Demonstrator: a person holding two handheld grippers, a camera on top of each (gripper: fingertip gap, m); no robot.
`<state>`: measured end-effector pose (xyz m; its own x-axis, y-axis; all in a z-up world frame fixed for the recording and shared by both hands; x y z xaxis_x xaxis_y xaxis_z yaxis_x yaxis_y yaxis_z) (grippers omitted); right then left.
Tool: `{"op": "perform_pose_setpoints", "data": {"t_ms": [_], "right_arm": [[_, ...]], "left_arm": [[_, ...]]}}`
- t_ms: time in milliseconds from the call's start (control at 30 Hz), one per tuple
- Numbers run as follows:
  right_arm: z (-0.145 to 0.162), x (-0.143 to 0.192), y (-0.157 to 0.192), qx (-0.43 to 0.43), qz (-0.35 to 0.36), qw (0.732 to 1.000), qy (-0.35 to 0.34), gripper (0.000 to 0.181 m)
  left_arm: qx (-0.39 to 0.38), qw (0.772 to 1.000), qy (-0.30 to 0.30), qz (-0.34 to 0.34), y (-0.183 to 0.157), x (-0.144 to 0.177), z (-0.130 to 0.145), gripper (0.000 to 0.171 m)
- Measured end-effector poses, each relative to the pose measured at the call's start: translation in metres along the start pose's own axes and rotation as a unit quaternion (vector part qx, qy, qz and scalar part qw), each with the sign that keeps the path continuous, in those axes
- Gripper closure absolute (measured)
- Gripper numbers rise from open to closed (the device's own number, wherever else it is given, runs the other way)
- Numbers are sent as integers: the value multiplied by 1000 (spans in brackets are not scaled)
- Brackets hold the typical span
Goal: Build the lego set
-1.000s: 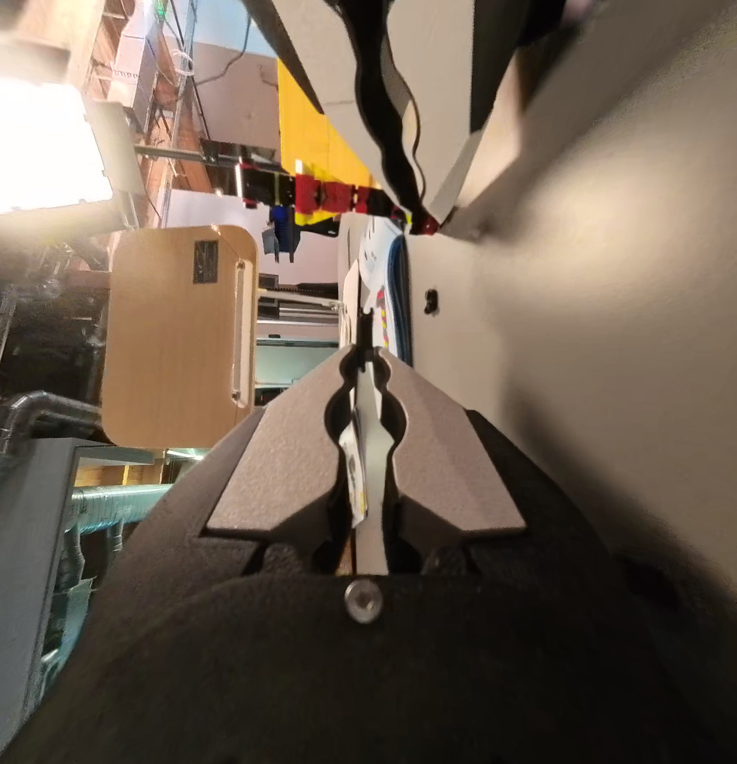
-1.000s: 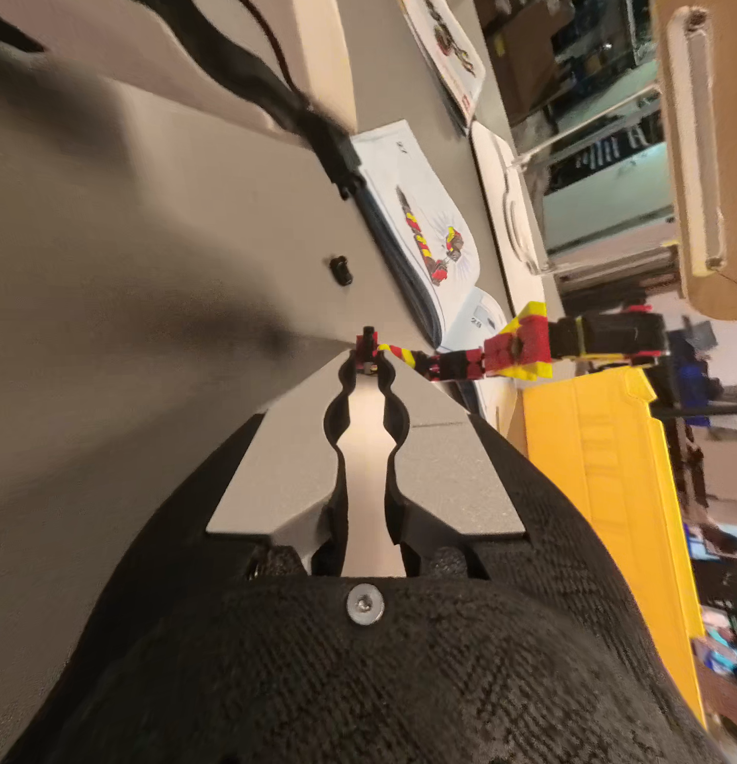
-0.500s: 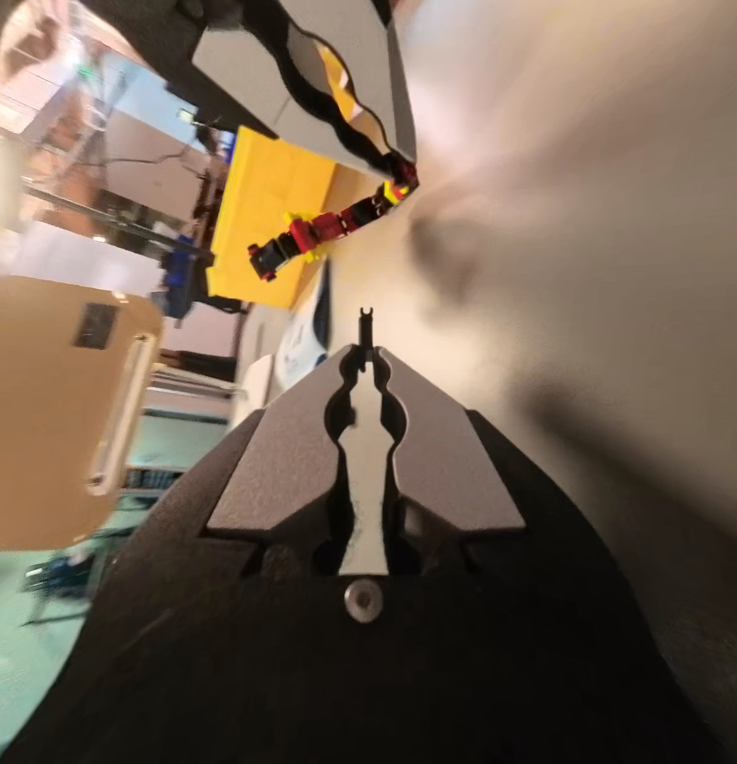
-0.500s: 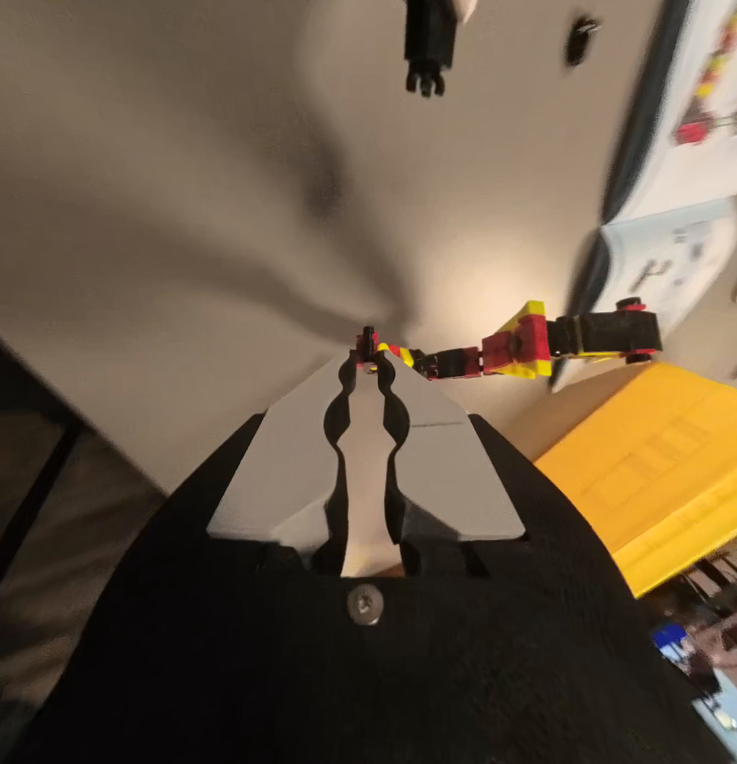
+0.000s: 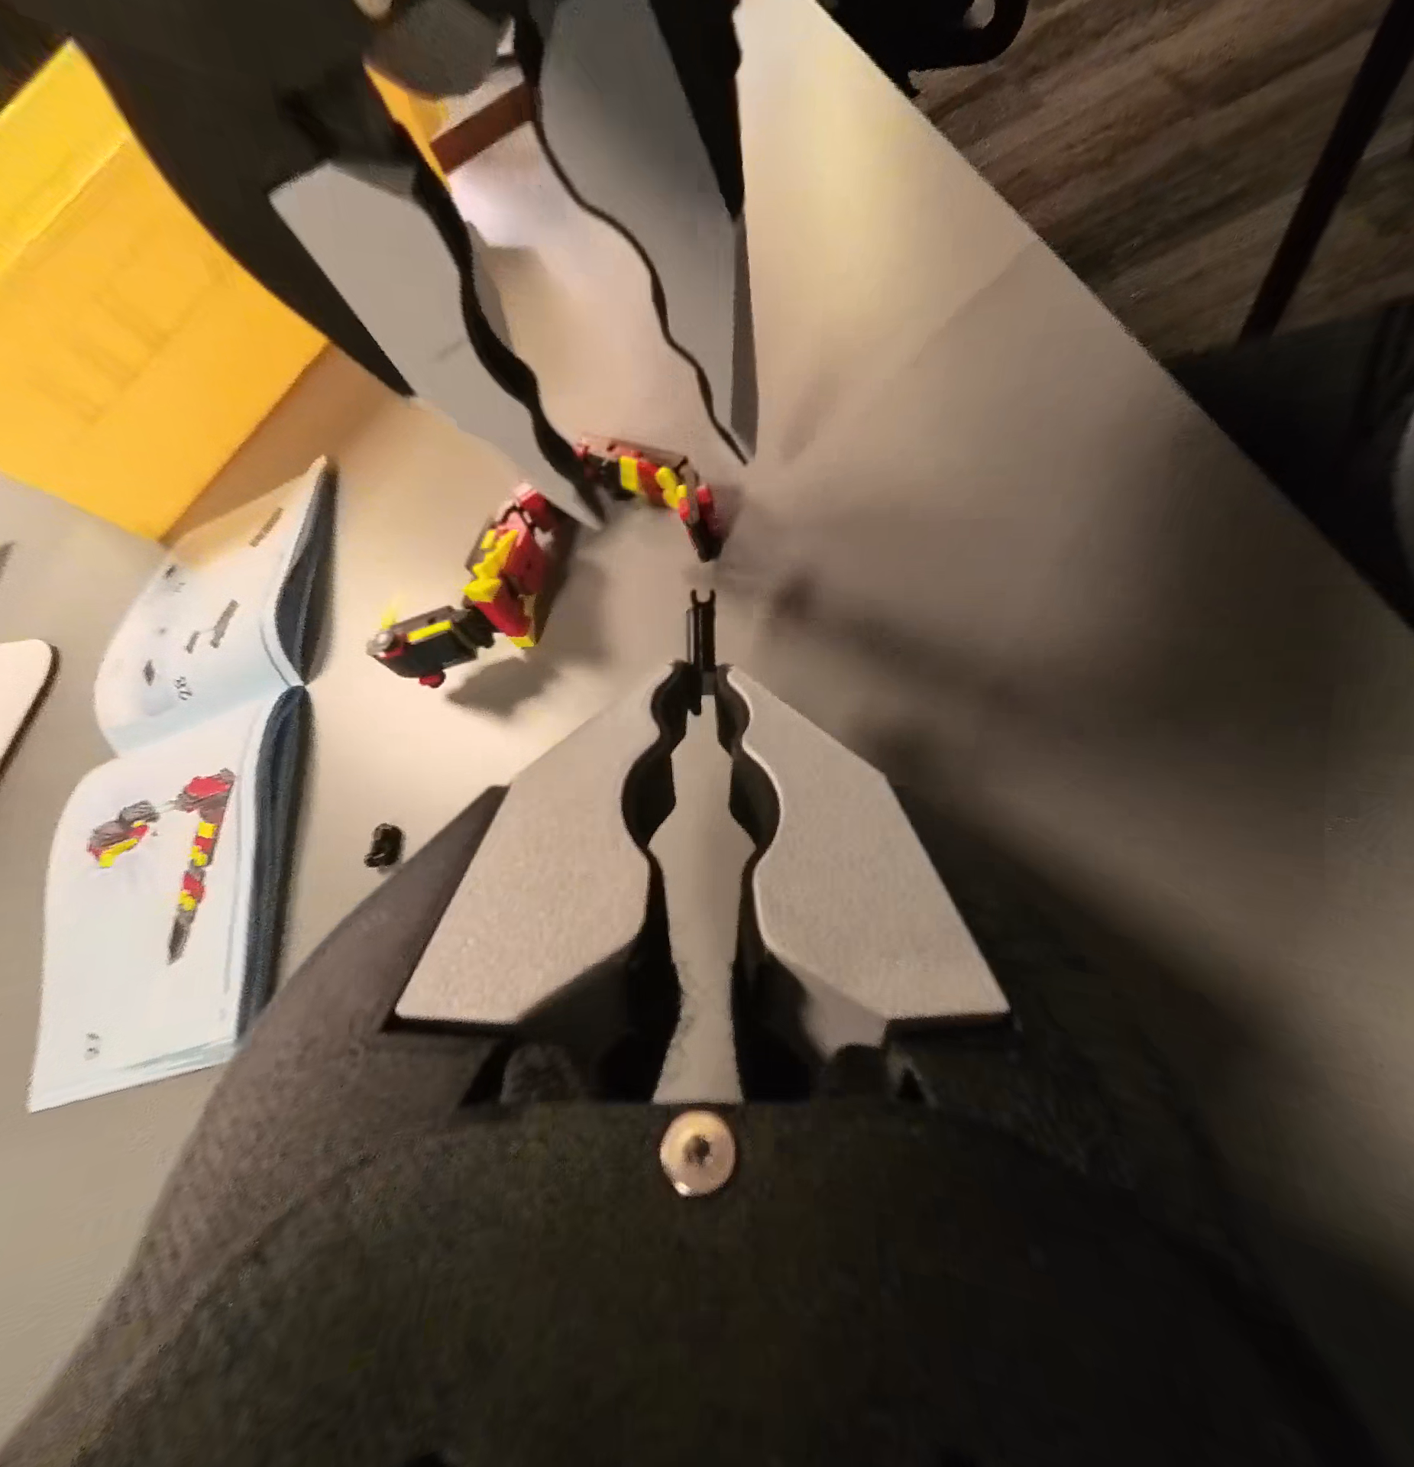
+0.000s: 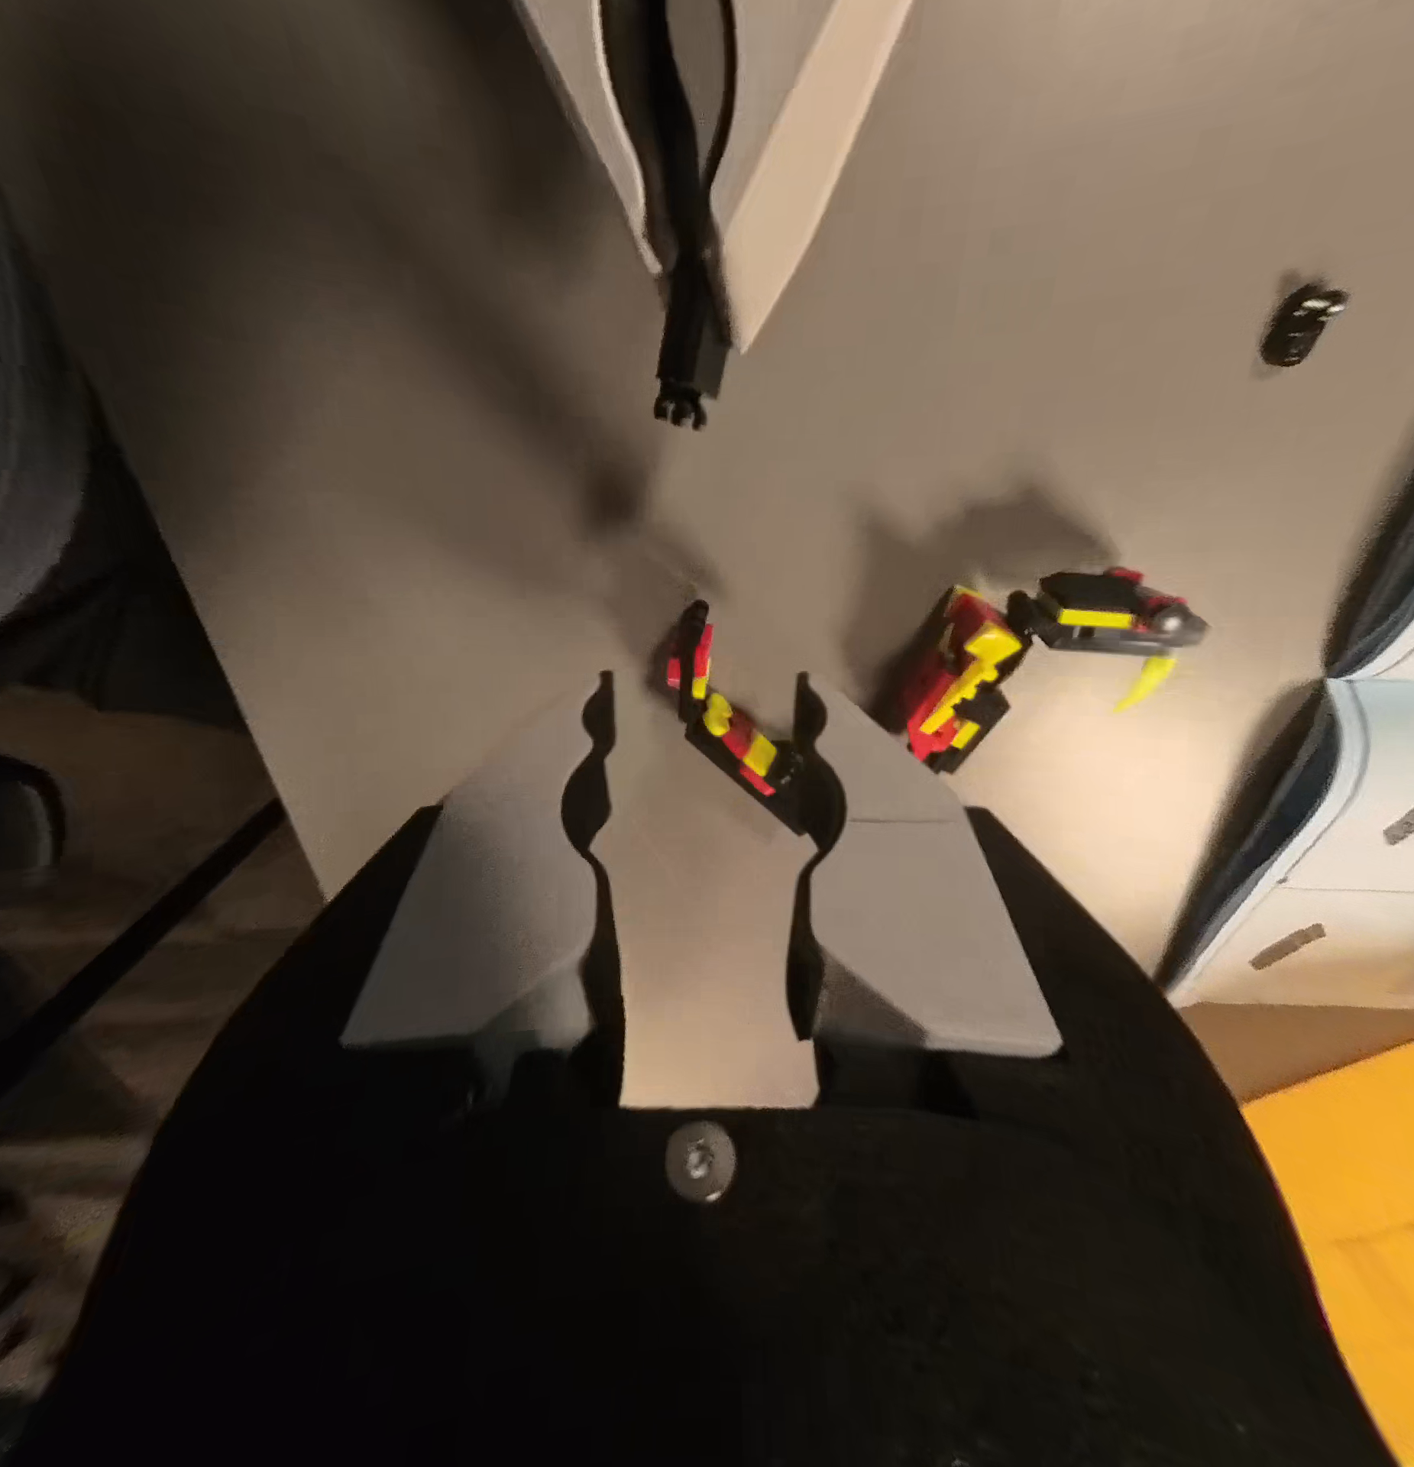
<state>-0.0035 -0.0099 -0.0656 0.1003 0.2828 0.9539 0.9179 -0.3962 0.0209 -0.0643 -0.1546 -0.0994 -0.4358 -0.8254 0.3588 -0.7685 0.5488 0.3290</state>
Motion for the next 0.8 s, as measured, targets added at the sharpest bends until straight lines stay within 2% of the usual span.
{"op": "perform_pose_setpoints", "data": {"t_ms": [67, 133, 300, 433, 667, 800], "right_arm": [[11, 4, 2, 24, 15, 999, -42, 129], [22, 3, 5, 52, 32, 995, -73, 129], [37, -10, 12, 120, 59, 985, -109, 140], [36, -11, 10, 109, 63, 984, -125, 145], [34, -14, 3, 36, 1, 993, -116, 155], [33, -15, 1, 13, 8, 992, -126, 157]], "left_arm": [[32, 999, 1, 8, 0, -4, -4, 166], [65, 998, 8, 17, 0, -9, -7, 166], [134, 990, 37, 31, 8, -26, -8, 166], [159, 986, 48, 26, 10, -31, -5, 166], [175, 982, 58, 34, 9, -35, -1, 166], [181, 981, 58, 35, 8, -36, 0, 166]]}}
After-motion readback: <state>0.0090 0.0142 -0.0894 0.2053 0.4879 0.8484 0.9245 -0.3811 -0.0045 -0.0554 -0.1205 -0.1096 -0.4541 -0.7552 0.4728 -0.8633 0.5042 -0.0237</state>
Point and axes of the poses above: each gripper's, where its closed fingertips meet, x back along the fingers, z out of its underside, y = z × x across the jaws, the point moved 10 cm from there along x, back along the fingers, and after that the axes turned 12 degrees about -y, right-handed, at the moved point
